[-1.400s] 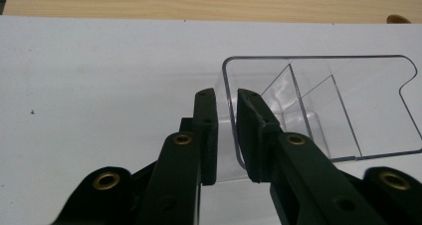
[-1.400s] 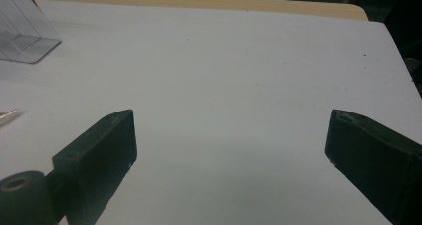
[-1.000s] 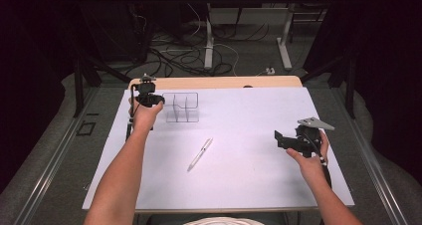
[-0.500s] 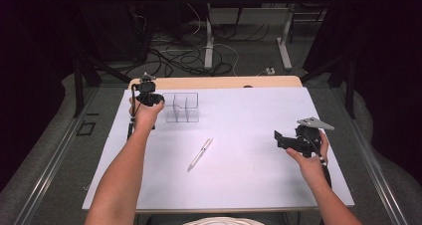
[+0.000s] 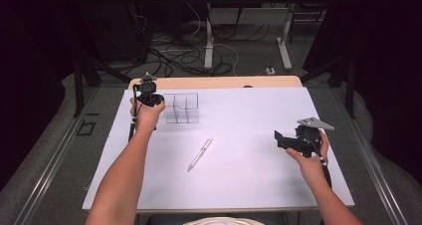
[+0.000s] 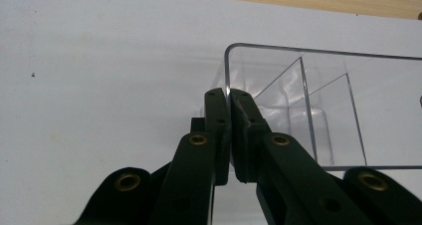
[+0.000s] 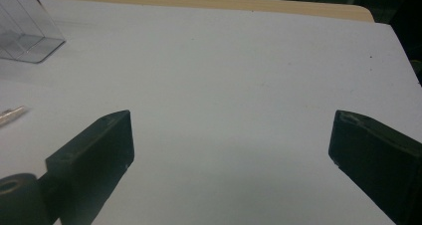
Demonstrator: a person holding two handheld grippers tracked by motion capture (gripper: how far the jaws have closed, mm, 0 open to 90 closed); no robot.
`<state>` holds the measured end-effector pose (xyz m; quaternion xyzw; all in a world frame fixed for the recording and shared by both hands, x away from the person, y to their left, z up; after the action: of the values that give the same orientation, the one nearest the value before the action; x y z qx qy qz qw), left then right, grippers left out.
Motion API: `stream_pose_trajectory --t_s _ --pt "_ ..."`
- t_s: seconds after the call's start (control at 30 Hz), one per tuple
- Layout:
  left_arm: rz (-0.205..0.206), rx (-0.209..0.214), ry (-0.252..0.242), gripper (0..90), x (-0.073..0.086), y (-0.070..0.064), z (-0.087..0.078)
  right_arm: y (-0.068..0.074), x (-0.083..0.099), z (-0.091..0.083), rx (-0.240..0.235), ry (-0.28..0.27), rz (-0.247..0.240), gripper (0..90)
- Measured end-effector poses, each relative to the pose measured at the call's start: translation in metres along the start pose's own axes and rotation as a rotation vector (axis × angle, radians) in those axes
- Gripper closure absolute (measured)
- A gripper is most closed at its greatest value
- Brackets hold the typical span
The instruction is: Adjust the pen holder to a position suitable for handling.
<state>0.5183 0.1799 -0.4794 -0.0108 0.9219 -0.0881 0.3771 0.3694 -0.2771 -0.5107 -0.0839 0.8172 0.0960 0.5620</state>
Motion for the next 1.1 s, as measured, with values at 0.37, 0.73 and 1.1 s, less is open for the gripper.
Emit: stream_pose_trajectory --t_s 0.37,0.73,1.1 --pt "0.008 -0.006 0.008 87.6 0.004 -0.011 -0.004 0.001 0.000 0.000 0.001 0.002 -0.001 3.6" --pt "0.006 -0.011 0.012 87.6 0.009 -0.025 -0.006 0.002 0.000 0.000 0.005 0.001 0.000 3.6" --pt "0.019 0.001 0.023 87.6 0.014 -0.048 -0.006 0.002 0.001 0.001 0.004 -0.006 -0.004 3.6"
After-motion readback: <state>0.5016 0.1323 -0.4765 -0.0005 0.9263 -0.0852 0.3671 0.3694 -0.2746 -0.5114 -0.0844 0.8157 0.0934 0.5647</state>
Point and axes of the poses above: each handheld gripper's, and its own axes: z roughly forward along the jaws, x roughly out of its underside, y roughly to its left, the point moved 2 cm from there along z, roughly forward along the jaws, and after that the axes turned 10 degrees about -y, right-handed, at the moved point
